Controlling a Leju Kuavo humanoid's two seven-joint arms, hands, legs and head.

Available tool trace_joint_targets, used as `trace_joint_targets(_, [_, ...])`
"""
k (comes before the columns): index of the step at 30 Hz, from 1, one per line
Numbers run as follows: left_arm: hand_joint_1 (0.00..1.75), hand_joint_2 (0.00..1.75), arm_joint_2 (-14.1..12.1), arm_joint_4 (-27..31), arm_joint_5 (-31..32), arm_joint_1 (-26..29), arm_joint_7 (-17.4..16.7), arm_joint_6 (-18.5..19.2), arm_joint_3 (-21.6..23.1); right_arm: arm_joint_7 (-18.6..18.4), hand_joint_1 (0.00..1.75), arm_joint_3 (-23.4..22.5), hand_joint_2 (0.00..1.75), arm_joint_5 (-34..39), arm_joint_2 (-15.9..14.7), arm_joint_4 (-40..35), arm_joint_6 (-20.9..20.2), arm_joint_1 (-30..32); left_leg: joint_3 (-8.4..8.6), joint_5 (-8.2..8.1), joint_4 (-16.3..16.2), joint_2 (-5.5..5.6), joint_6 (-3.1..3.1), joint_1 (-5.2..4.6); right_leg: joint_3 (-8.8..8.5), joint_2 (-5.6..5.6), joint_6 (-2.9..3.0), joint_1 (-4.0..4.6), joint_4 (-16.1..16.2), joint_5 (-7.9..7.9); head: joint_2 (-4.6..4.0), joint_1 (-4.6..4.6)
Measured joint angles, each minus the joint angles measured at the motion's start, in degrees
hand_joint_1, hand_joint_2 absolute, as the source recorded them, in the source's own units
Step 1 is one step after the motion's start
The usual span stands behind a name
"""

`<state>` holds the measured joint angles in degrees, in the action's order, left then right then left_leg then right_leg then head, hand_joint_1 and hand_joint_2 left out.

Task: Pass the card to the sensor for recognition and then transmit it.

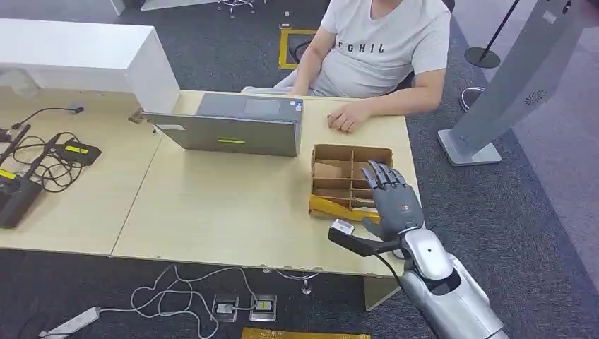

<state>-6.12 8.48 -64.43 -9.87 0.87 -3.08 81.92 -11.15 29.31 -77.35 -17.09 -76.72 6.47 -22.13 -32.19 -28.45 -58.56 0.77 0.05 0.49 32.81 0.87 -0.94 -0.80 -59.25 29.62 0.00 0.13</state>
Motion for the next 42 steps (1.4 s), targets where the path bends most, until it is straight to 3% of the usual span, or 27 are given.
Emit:
trace_joint_targets(28, [0.0, 0.0, 0.0, 0.0, 0.0, -0.6, -0.2, 0.5, 1.0, 0.9, 0.0, 1.5, 1.75, 0.9, 1.3, 4.5, -1.1, -3.5, 0.0, 0.0, 0.0, 0.0, 0.0, 0.0, 0.01, 0.0, 0.0, 0.0, 0.0, 0.0, 0.0, 0.0])
trace_joint_targets(42, [0.0, 0.0, 0.0, 0.0, 0.1, -1.0, -0.2, 0.7, 1.4, -2.2, 0.0, 1.3, 1.75, 6.3, 0.6, 4.9, -9.9, -5.4, 0.02, 0.01, 0.0, 0.0, 0.0, 0.0, 0.0, 0.0, 0.0, 0.0, 0.0, 0.0, 0.0, 0.0])
